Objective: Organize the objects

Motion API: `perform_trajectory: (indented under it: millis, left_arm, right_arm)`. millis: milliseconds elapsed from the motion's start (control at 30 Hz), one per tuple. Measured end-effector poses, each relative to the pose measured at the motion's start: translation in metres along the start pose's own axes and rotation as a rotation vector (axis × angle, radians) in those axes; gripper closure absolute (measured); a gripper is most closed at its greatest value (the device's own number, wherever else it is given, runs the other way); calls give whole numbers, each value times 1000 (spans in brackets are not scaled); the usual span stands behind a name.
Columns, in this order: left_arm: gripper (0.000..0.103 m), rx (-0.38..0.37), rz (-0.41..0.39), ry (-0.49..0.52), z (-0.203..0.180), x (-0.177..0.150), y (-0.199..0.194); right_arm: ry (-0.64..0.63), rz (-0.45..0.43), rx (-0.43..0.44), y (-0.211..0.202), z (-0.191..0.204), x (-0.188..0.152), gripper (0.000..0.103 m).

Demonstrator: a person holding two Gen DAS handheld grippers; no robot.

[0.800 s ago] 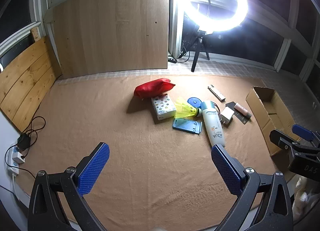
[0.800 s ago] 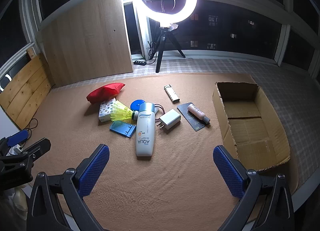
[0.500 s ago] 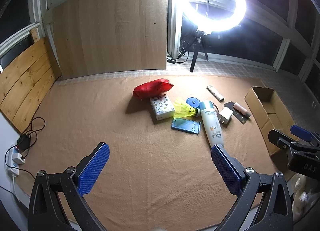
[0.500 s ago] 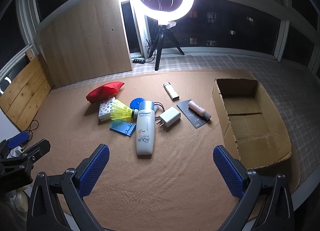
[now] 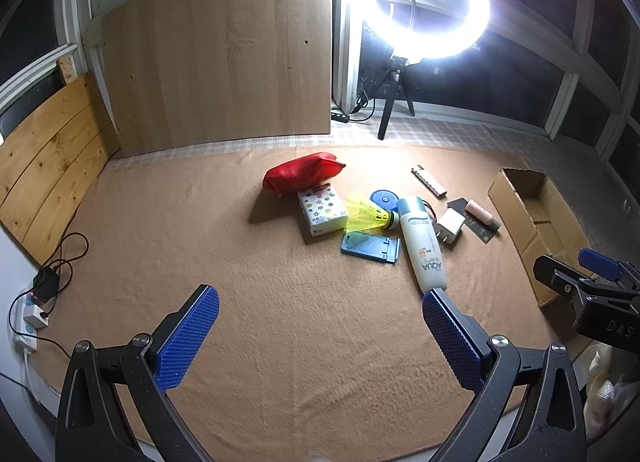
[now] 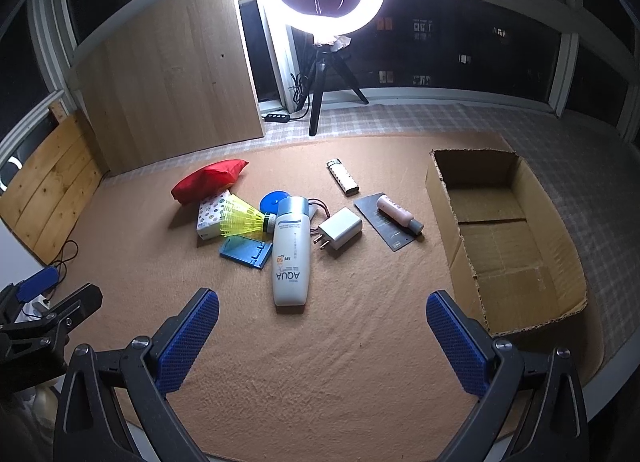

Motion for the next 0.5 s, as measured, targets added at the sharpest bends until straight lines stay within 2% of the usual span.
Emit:
perform_trajectory:
  millis: [500]
  left_arm:
    - [0,3,13,7,-3,2,8]
  right_arm:
    - [4,8,7,5,0,2,0]
Point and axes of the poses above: each gripper's, at about its wrist camera, not at the fingertips, and y roughly the way its jaws point, z to its left, x to its top, the point moved 9 cm from there along y, roughly the way its jaws point, and after that the axes turned 6 degrees about x, right-handed, at the moved point
